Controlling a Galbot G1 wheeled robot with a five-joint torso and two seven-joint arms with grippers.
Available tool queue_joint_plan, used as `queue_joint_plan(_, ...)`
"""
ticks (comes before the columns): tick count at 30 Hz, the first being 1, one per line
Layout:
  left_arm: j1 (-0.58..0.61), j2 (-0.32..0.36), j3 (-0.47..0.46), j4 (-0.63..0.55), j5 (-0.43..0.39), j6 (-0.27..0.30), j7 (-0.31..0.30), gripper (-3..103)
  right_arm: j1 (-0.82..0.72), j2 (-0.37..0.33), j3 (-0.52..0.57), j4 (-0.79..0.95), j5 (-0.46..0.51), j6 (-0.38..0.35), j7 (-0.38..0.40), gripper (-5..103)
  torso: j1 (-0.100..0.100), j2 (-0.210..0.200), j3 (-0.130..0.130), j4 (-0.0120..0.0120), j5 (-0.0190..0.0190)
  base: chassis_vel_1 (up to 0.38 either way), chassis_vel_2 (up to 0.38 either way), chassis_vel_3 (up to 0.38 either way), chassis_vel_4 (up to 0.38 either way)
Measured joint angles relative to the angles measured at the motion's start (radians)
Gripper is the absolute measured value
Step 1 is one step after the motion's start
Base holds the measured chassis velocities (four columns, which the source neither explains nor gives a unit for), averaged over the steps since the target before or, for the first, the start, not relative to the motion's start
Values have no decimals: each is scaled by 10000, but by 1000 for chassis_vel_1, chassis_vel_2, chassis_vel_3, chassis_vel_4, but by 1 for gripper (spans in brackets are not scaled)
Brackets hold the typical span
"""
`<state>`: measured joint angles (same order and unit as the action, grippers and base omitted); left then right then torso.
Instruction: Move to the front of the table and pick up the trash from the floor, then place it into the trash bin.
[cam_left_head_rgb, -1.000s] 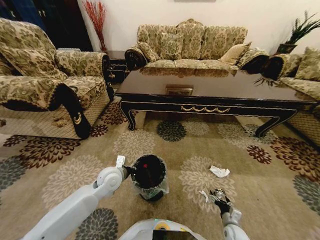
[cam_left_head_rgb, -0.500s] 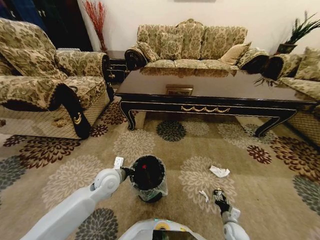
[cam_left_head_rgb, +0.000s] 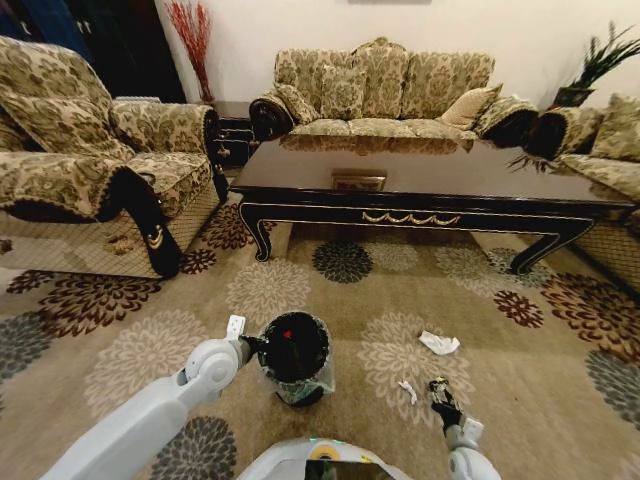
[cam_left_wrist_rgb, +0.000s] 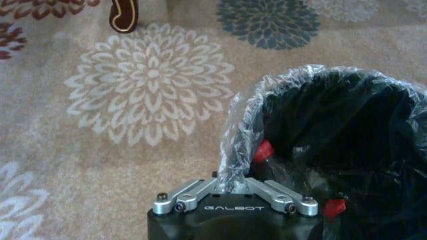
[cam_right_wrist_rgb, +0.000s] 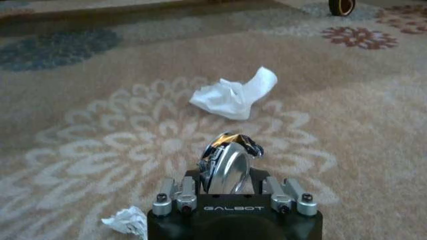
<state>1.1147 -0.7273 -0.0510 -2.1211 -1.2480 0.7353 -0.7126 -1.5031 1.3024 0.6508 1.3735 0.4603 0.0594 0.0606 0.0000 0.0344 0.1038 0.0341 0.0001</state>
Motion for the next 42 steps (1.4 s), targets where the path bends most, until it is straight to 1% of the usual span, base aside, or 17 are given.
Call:
queue_joint_plan(7, -95, -69, 101, -35, 12, 0, -7, 2, -429, 16, 183, 697, 96, -41, 7, 46, 0, 0, 0, -3, 0, 0, 0, 0, 0)
queue_joint_plan(12, -497, -117, 497, 29, 104, 0, 30, 2, -868, -48, 332, 1487, 268, -68, 23, 46, 0, 0, 0, -3, 2, 0, 0, 0, 0)
queue_joint_plan(14, -886, -263, 813, 150, 108, 0, 64, 2, -1262, -129, 440, 2312, 416, -169, 59, 39, 0, 0, 0, -1, 0, 0, 0, 0, 0)
queue_joint_plan(18, -1159, -349, 1044, 224, 65, 0, 62, 2, -1469, -174, 501, 2773, 489, -217, 106, 36, 0, 0, 0, -1, -1, 0, 0, 0, 0)
queue_joint_plan(19, -1588, -484, 1418, 355, 7, 0, 33, 2, -1753, -243, 587, 3384, 552, -262, 138, 32, 0, 0, 0, -3, 1, 0, 0, 0, 0)
queue_joint_plan(21, -2549, -941, 2145, 652, -440, 0, -226, 2, -2314, -362, 756, 4543, 655, -464, 178, 15, 0, 0, 0, -7, -1, 0, 0, 0, 0)
queue_joint_plan(23, -2657, -990, 2238, 691, -503, -1, -258, 2, -2346, -367, 765, 4592, 599, -462, 179, 15, 0, 0, 0, -7, -1, 0, 0, 0, 0)
queue_joint_plan(25, -2772, -991, 2403, 798, -538, -3, -319, 2, -2331, -364, 754, 4546, 417, -405, 180, 8, 0, 0, 0, -6, 0, 0, 0, 0, 0)
queue_joint_plan(26, -2772, -991, 2403, 798, -538, -3, -319, 2, -2331, -364, 754, 4546, 417, -405, 180, 8, 0, 0, 0, -6, 0, 0, 0, 0, 0)
queue_joint_plan(27, -2754, -937, 2412, 825, -529, -3, -321, 2, -2279, -354, 716, 4465, 378, -389, 181, 4, 0, 0, 0, -3, 0, 0, 0, 0, 0)
queue_joint_plan(31, -2389, -673, 2053, 859, -470, -1, -276, 2, -1943, -342, 512, 3987, 255, -300, 183, -2, 0, 0, 0, -1, -2, 0, 0, 0, 0)
queue_joint_plan(33, -1948, -383, 1513, 898, -298, -2, -133, 2, -1653, -394, 345, 3593, 205, -239, 179, 8, 0, 0, 0, -1, 1, 0, 0, 0, 0)
queue_joint_plan(35, -1731, -241, 1267, 917, -208, -2, -37, 2, -1512, -431, 268, 3410, 177, -221, 168, 8, 0, 0, 0, -2, -1, 0, 0, 0, 0)
queue_joint_plan(38, -972, 187, 432, 967, -1, -2, 277, 2, -906, -551, -90, 2567, -76, -76, 59, 24, 0, 0, 0, 2, -1, 0, 0, 0, 0)
queue_joint_plan(39, -972, 187, 432, 967, -1, -2, 277, 2, -906, -551, -90, 2567, -76, -76, 59, 24, 0, 0, 0, 2, -1, 0, 0, 0, 0)
queue_joint_plan(41, -548, 316, -33, 958, 40, -1, 385, 2, -416, -613, -373, 1917, -270, 47, 0, 35, 0, -1, 1, 0, -1, 0, 0, 0, 0)
queue_joint_plan(42, -548, 316, -33, 958, 40, -1, 385, 2, -416, -613, -373, 1917, -270, 47, 0, 35, 0, -1, 1, 0, -1, 0, 0, 0, 0)
